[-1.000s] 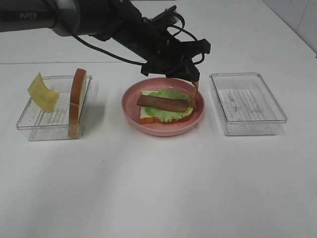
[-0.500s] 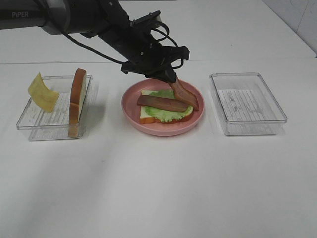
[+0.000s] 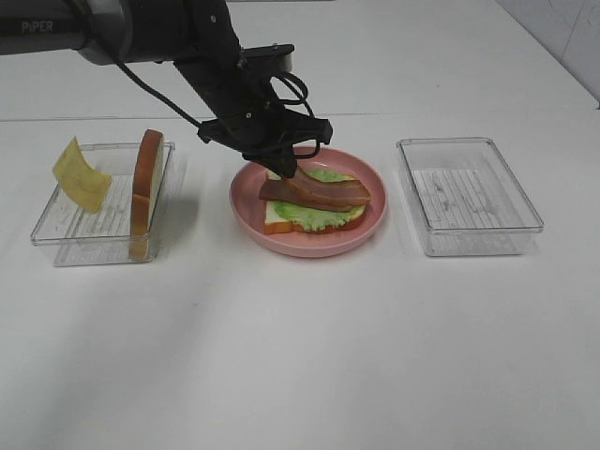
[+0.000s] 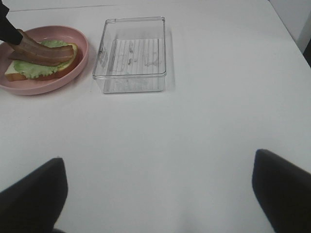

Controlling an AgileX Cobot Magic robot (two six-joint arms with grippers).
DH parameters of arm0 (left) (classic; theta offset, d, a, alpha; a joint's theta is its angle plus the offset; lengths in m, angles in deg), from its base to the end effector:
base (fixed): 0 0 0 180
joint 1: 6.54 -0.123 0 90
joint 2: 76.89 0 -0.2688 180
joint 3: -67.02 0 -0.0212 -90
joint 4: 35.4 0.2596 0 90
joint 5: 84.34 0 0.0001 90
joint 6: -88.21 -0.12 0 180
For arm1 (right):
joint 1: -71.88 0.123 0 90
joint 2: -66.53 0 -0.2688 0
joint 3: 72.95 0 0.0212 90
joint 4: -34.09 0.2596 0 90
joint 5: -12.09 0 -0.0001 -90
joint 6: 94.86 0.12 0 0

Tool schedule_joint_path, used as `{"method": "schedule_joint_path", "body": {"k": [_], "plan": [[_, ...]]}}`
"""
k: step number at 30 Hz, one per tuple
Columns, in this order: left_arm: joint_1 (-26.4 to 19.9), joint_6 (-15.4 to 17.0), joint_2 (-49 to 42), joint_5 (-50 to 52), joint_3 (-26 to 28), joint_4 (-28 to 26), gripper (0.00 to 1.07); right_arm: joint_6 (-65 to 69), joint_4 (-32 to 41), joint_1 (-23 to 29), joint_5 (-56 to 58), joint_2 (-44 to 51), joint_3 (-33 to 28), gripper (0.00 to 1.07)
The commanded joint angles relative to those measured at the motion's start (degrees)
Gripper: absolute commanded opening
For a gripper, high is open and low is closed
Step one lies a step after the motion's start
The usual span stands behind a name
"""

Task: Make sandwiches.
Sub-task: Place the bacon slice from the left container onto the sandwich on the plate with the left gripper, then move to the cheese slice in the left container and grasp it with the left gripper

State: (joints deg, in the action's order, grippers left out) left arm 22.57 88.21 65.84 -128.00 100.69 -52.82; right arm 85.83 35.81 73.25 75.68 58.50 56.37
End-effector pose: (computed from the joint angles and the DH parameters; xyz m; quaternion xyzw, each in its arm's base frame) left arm 0.4443 -0.2758 0.1179 0.1622 0.9503 -0.1819 0.1936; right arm 0.0459 0.0043 0.2493 -0.0058 0.8758 0.0237 0.4821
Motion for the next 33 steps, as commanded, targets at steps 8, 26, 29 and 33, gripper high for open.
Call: {"method": "schedule_joint_path", "body": {"k": [8, 26, 29, 33], "plan": [[0.11, 1.15, -0.17, -0.34, 0.11, 0.57, 0.17, -0.17, 0.11, -0.29, -0.57, 1.2, -0.17, 0.96], [0.23, 4.93, -0.29, -20.23, 14.78, 6.88, 1.02, -0.17, 0.11, -0.29, -0.57, 1.2, -0.17, 0.96], [0.23, 4.81, -0.29, -30.19, 20.97, 9.4, 1.02, -0.17, 0.11, -0.29, -0.57, 1.2, -0.17, 0.96], [0.23, 5.61, -1.09, -31.91, 23.61, 12.32, 1.01, -0.17, 0.11, -0.29, -0.57, 1.2, -0.17, 0.96]]}}
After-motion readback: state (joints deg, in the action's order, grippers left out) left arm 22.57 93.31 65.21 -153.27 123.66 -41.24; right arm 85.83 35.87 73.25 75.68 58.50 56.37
